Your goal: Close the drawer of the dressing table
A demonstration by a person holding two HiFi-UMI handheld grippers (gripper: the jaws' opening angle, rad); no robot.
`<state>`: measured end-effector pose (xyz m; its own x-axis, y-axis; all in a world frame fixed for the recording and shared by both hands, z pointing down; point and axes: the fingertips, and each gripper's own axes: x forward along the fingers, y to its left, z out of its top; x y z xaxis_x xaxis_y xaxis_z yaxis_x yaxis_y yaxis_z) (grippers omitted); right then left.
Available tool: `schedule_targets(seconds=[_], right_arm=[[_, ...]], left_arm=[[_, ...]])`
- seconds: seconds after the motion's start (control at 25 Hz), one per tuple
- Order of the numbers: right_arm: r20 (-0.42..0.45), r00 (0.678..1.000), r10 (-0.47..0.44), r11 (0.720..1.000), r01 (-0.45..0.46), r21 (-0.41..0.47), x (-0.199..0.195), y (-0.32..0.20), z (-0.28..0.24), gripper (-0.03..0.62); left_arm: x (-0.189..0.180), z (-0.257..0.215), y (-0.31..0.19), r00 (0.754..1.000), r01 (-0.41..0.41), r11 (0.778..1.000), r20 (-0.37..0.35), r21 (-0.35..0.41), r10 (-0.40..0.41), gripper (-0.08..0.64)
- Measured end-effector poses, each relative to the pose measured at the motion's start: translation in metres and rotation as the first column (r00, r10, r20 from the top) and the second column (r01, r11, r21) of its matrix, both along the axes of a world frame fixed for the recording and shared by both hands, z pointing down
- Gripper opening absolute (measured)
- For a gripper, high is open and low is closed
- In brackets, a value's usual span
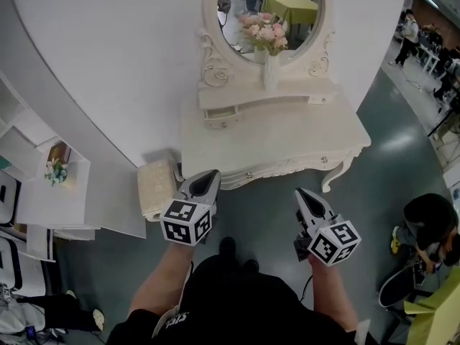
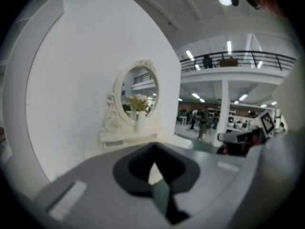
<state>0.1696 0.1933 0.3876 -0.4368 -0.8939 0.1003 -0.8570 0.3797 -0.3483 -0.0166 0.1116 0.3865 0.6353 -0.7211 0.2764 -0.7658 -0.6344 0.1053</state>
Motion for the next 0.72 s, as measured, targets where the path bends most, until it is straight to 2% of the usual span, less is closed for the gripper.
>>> schedule_targets(seconds=[0.32,0.72], right_arm=[[-0.014,1.000,-0.012,1.000,0.011,-0.016,0.003,-0.034,0.006,-0.006],[-0.049,0.997,-0.052,0.998,0.050,-0.035,-0.011,-0.132,0.005,-0.006]], left_arm=[[0.005,0.005,-0.036,1.000,0.010,1.000,-0.025,0.002,-0.010,0.009],[-0.003,0.015,-0.125,0.998,0.031,0.999,-0.052,-0.014,-0.032,0.009]])
